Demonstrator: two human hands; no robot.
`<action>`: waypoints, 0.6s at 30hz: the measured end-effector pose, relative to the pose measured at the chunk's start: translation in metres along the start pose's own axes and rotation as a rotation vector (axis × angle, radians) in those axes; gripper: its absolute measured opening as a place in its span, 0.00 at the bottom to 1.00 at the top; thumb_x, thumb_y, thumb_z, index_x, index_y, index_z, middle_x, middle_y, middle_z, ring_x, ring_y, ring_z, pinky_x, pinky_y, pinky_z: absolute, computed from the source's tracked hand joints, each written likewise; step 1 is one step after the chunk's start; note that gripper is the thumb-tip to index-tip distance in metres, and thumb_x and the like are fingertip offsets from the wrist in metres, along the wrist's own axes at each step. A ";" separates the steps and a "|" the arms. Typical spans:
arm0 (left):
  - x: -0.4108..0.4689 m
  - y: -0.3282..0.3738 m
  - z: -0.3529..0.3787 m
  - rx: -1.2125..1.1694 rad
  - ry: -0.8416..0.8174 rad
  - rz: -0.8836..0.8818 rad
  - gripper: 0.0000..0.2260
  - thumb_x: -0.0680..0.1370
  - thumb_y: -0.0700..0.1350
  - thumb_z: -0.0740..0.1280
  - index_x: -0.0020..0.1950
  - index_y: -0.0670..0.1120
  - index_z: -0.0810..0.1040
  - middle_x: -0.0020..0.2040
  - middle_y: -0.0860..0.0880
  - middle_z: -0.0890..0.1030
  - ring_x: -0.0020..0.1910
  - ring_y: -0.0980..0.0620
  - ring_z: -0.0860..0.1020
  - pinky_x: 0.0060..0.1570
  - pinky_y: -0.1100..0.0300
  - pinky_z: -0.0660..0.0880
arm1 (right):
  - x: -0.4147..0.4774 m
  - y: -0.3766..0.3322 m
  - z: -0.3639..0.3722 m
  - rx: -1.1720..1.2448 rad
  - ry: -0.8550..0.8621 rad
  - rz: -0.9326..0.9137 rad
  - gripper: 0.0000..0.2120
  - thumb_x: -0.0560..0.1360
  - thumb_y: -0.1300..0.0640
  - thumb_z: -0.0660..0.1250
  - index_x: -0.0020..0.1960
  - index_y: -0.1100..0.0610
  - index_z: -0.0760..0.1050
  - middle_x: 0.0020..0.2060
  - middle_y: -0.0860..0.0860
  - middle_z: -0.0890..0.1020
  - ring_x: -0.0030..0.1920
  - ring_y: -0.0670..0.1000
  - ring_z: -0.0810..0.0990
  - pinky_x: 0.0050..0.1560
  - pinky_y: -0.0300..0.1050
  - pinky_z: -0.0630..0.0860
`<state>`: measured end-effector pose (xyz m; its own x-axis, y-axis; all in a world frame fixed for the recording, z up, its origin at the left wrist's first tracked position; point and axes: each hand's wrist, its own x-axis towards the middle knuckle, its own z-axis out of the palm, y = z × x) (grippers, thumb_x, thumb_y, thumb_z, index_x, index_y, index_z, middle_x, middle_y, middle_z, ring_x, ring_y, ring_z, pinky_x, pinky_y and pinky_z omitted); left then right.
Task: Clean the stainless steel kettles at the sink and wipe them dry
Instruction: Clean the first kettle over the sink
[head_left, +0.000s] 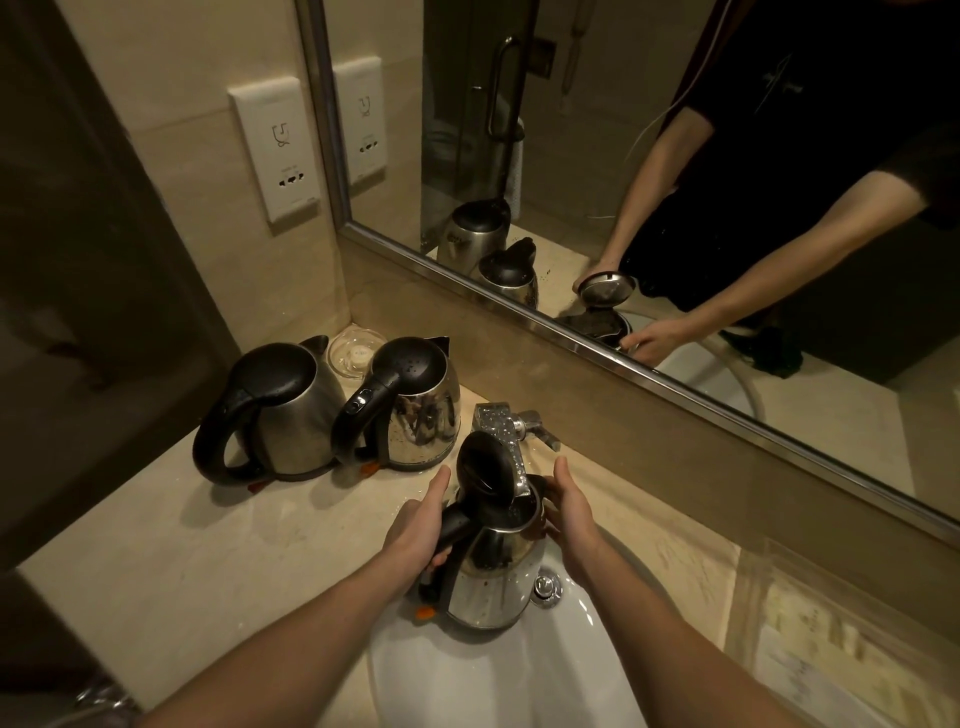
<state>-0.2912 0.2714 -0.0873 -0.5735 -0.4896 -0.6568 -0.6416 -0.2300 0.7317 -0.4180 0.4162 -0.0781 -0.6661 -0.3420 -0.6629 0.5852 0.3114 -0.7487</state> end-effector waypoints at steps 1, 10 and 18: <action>0.001 -0.001 0.000 0.001 0.002 0.004 0.32 0.78 0.72 0.50 0.33 0.45 0.70 0.24 0.48 0.72 0.22 0.51 0.71 0.34 0.57 0.70 | 0.000 0.000 0.001 -0.003 -0.004 0.005 0.34 0.77 0.32 0.50 0.65 0.57 0.73 0.62 0.54 0.77 0.64 0.56 0.72 0.67 0.55 0.63; 0.001 -0.004 -0.001 -0.007 0.009 0.025 0.32 0.79 0.71 0.50 0.33 0.44 0.71 0.26 0.47 0.73 0.26 0.50 0.72 0.37 0.57 0.71 | -0.002 0.001 0.001 0.019 -0.002 -0.015 0.25 0.77 0.34 0.50 0.48 0.51 0.77 0.44 0.46 0.80 0.46 0.47 0.75 0.59 0.49 0.65; 0.004 -0.003 0.000 -0.016 0.047 0.004 0.31 0.77 0.72 0.51 0.35 0.46 0.71 0.24 0.49 0.72 0.25 0.51 0.73 0.33 0.58 0.71 | -0.005 -0.001 0.003 0.037 -0.008 -0.035 0.26 0.78 0.35 0.50 0.46 0.53 0.78 0.33 0.44 0.84 0.38 0.44 0.80 0.36 0.40 0.74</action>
<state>-0.2915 0.2704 -0.0921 -0.5516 -0.5292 -0.6448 -0.6310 -0.2408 0.7374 -0.4141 0.4145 -0.0738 -0.6832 -0.3589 -0.6359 0.5783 0.2657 -0.7713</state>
